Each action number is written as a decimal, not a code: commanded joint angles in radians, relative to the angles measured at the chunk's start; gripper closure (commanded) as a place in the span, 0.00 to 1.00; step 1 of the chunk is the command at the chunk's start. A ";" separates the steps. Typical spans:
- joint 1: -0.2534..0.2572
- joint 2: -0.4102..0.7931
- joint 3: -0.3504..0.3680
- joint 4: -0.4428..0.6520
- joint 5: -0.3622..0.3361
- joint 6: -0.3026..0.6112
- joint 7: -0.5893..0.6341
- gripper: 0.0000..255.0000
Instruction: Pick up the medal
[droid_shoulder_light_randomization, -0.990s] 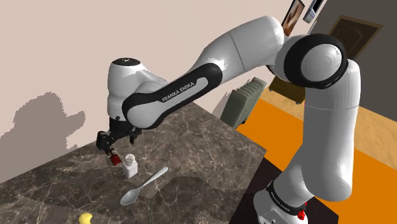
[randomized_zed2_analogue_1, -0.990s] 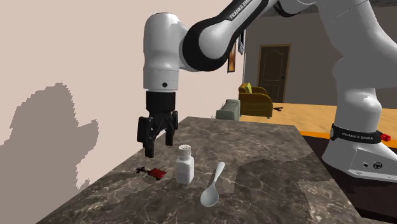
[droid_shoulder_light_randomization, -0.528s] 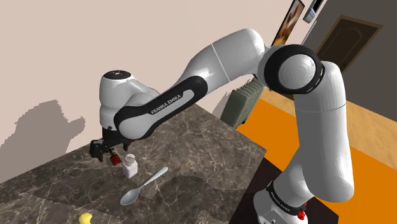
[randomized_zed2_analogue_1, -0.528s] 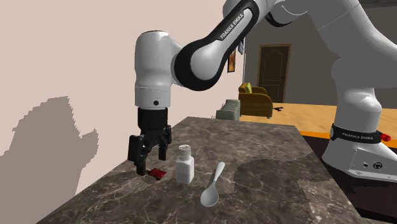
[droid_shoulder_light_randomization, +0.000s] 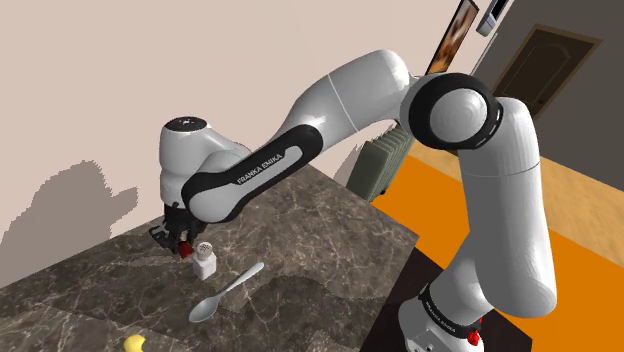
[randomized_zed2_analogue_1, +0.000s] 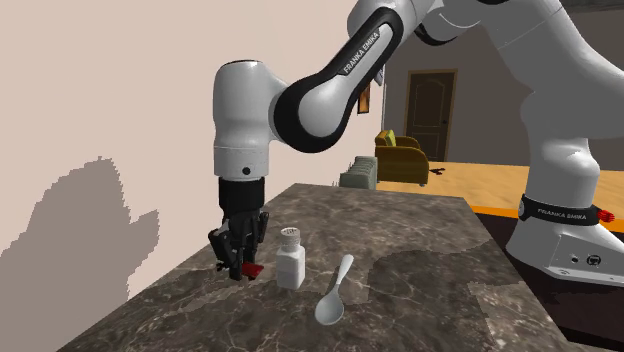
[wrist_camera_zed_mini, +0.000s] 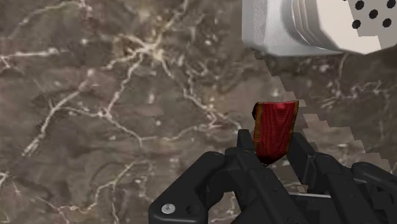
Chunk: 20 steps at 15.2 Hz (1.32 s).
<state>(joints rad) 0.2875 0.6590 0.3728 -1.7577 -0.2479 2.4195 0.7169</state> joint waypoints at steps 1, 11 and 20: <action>0.004 0.007 0.004 -0.003 0.001 0.021 0.000 1.00; -0.007 -0.038 0.021 -0.004 0.019 -0.022 -0.008 1.00; -0.026 -0.113 0.047 0.007 0.052 -0.106 -0.024 1.00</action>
<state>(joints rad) 0.2636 0.5529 0.4172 -1.7532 -0.1992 2.3234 0.6947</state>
